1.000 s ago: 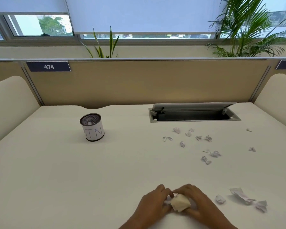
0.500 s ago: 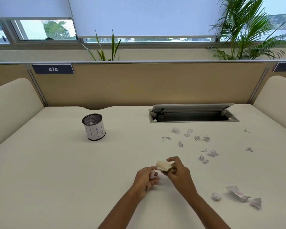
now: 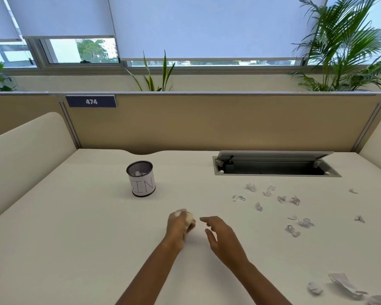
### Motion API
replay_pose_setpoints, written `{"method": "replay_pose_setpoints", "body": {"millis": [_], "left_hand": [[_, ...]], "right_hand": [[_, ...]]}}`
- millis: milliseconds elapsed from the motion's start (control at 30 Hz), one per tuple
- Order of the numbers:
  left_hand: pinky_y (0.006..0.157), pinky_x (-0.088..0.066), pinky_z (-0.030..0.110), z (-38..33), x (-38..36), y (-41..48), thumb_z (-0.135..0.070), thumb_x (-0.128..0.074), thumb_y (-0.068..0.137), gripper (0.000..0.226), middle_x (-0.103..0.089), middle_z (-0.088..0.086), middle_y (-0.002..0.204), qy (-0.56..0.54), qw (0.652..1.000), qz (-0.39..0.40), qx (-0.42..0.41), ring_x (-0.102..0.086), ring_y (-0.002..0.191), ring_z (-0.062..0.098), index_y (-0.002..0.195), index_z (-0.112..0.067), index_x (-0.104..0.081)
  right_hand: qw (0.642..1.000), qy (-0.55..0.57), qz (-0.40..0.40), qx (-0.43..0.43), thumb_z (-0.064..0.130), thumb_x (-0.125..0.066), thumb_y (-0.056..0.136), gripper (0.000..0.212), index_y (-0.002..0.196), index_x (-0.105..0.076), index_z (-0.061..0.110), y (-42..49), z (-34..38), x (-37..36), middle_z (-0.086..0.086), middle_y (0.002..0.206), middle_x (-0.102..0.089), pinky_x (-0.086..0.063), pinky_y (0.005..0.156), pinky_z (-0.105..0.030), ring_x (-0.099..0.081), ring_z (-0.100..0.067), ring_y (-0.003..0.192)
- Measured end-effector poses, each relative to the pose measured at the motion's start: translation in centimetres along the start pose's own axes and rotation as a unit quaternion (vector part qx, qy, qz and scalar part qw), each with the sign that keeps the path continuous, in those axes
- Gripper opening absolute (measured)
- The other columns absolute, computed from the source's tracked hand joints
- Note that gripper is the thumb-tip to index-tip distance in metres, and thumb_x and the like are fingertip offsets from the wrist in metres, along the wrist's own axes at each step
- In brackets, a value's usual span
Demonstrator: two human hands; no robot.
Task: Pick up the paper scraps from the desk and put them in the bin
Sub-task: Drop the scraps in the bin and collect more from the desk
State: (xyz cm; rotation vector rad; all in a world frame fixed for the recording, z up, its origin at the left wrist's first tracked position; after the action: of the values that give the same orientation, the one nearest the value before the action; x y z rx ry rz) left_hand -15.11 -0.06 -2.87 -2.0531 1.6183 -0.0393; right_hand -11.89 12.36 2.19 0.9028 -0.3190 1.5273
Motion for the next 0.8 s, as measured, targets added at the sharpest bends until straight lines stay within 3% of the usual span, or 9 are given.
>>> {"method": "replay_pose_setpoints", "body": {"millis": [67,167,267,367,433,533,633,733,800], "left_hand": [[0.042,-0.043,0.011,-3.7,2.3,1.0,0.000,-0.039,0.096,0.012,-0.051,0.016,0.086,0.068,0.991,-0.075,-0.086,-0.046,0.059,0.014,0.101,-0.001,-0.050],[0.051,-0.043,0.008,-9.9,4.6,1.5,-0.002,-0.044,0.094,0.022,-0.054,0.019,0.106,0.171,0.949,-0.150,-0.218,-0.052,0.067,0.013,0.115,0.001,-0.050],[0.088,-0.042,0.026,-15.0,5.2,1.8,0.000,-0.045,0.092,0.021,-0.054,0.020,0.121,0.286,0.884,-0.188,-0.319,-0.053,0.106,0.033,0.112,0.004,-0.053],[0.096,-0.038,0.041,-18.1,5.1,2.9,0.002,-0.046,0.091,0.024,-0.053,0.021,0.119,0.343,0.845,-0.204,-0.356,-0.048,0.112,0.035,0.113,0.002,-0.054],[0.098,-0.038,0.042,-19.5,4.8,4.0,0.003,-0.046,0.091,0.027,-0.052,0.021,0.118,0.388,0.819,-0.210,-0.366,-0.050,0.110,0.036,0.116,-0.001,-0.054],[0.098,-0.040,0.045,-20.5,4.5,5.9,0.004,-0.045,0.089,0.032,-0.051,0.021,0.118,0.442,0.789,-0.210,-0.372,-0.051,0.107,0.037,0.119,-0.004,-0.054],[0.096,-0.042,0.046,-20.5,4.4,7.5,0.003,-0.046,0.090,0.034,-0.052,0.020,0.120,0.459,0.784,-0.203,-0.364,-0.051,0.108,0.037,0.122,-0.006,-0.054],[0.097,-0.041,0.037,-19.4,4.3,9.7,-0.011,-0.042,0.096,0.036,-0.048,0.015,0.133,0.504,0.776,-0.191,-0.328,-0.048,0.119,0.030,0.131,-0.009,-0.048],[0.100,-0.037,0.032,-18.4,4.6,11.1,-0.024,-0.038,0.098,0.040,-0.046,0.011,0.138,0.551,0.757,-0.192,-0.295,-0.042,0.126,0.025,0.135,-0.009,-0.043]], "right_hand": [[0.999,-0.020,0.004,-0.031,0.007,-0.048,0.091,0.035,0.124,-0.051,0.016,0.3,-1.5,-0.9,0.001,0.128,-0.056,-0.032,0.097,-0.011,-0.052,-0.011,0.119],[0.993,-0.088,0.060,-0.059,0.018,-0.040,0.096,0.042,0.137,-0.033,0.017,0.4,-3.9,-3.5,0.001,0.148,-0.034,-0.022,0.108,-0.014,-0.032,-0.009,0.136],[0.990,-0.122,0.057,-0.052,0.022,-0.036,0.098,0.041,0.139,-0.033,0.017,0.5,-4.6,-4.6,0.002,0.154,-0.023,-0.018,0.116,-0.021,-0.019,-0.012,0.143],[0.989,-0.147,-0.009,-0.032,0.012,-0.074,0.075,0.039,0.113,-0.064,0.015,0.3,-4.4,-4.0,-0.002,0.126,-0.062,-0.043,0.098,-0.017,-0.059,-0.019,0.117],[0.983,-0.174,-0.045,-0.024,0.007,-0.088,0.053,0.044,0.093,-0.073,0.015,0.5,-4.1,-3.5,-0.001,0.102,-0.075,-0.028,0.100,-0.003,-0.071,-0.020,0.093],[0.979,-0.196,-0.044,-0.039,0.006,-0.090,0.045,0.045,0.087,-0.074,0.015,0.8,-4.4,-3.4,-0.001,0.094,-0.076,-0.015,0.102,0.000,-0.073,-0.019,0.085],[0.976,-0.210,-0.048,-0.009,0.013,-0.064,0.076,0.014,0.085,-0.075,0.014,1.0,-3.3,-2.8,-0.001,0.093,-0.077,0.004,0.101,0.004,-0.073,-0.018,0.083],[0.972,-0.226,-0.064,0.007,0.028,-0.010,0.099,0.069,0.082,-0.076,0.015,0.9,-3.0,-2.9,0.001,0.091,-0.077,0.004,0.102,0.002,-0.074,-0.016,0.081],[0.972,-0.220,-0.082,0.012,0.034,0.000,0.098,0.081,0.080,-0.076,0.015,0.8,-2.4,-2.5,0.001,0.090,-0.077,0.003,0.102,0.002,-0.074,-0.015,0.079]]}}
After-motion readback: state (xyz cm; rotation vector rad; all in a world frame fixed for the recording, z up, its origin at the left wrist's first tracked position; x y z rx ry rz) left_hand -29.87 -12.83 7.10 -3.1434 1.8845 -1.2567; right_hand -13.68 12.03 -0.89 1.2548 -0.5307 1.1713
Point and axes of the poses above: each hand's wrist, its own y-axis towards the middle knuckle, its own x-axis out of the back of the hand, z = x × y, the point moved 10 cm from there along y, towards the middle knuckle
